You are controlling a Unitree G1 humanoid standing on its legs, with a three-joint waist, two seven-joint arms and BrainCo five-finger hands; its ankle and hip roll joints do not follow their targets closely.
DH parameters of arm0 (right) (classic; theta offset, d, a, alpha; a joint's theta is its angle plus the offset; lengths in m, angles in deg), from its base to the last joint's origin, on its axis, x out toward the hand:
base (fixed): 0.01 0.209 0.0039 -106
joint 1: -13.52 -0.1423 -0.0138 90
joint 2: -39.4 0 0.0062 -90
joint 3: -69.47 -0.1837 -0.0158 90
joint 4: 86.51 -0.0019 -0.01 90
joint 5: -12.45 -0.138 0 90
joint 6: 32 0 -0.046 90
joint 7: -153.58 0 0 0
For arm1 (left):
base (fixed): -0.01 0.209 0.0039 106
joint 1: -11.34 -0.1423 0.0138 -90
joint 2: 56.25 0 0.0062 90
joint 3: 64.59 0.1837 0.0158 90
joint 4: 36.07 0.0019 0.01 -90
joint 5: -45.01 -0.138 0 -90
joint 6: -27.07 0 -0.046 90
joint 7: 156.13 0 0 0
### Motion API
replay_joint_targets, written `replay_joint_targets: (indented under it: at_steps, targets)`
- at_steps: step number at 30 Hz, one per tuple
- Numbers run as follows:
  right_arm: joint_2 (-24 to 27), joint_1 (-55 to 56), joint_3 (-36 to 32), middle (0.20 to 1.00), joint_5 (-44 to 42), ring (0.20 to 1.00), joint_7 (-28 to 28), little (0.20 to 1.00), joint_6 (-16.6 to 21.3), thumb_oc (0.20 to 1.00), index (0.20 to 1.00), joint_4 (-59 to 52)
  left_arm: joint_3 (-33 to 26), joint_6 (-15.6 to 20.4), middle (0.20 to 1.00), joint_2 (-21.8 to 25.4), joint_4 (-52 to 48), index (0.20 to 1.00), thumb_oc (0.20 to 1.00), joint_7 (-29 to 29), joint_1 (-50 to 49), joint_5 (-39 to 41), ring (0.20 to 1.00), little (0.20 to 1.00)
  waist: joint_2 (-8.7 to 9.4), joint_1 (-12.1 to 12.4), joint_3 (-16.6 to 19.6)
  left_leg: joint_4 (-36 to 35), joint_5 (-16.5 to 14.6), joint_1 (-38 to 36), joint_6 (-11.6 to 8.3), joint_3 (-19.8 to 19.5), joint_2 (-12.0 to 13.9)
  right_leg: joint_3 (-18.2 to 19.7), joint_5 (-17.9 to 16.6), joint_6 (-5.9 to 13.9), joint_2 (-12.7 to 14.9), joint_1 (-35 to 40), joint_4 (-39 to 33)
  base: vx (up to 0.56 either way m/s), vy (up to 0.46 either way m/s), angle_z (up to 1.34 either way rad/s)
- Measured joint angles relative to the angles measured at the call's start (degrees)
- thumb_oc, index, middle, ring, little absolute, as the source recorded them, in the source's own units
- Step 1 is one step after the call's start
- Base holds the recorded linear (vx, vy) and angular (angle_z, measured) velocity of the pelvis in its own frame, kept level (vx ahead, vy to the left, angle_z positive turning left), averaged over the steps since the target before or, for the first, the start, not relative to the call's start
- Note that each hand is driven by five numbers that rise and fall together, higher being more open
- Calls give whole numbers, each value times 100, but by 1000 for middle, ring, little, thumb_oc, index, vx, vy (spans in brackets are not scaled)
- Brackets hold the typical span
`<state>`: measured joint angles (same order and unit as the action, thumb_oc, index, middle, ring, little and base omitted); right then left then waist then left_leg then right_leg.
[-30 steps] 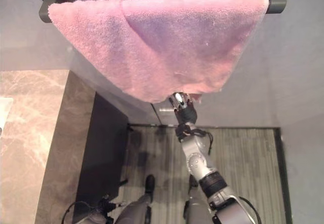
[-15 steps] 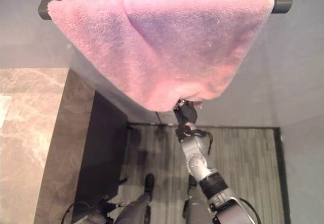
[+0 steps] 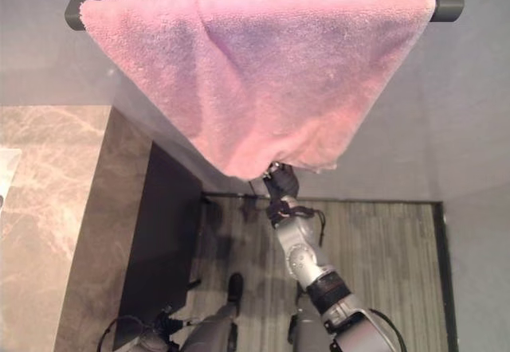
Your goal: Put brush and paste in cup on sink, flatten towel.
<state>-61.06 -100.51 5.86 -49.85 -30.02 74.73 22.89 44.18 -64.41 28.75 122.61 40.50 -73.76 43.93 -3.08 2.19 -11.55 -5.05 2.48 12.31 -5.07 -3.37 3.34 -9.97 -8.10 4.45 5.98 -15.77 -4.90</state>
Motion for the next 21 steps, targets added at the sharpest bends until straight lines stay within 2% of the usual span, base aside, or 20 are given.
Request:
replay_joint_targets:
  at_steps: [21]
  targets:
    - [-205,-449,305,200,16,200,-30,200,-182,200,200,882,1,6,1000,22,1,1000,1000,73,85,74,1000,1000,51,98,-173,1,0,75,0,-48,1,-36,10,8,-6,-58,-1,0,0,0]
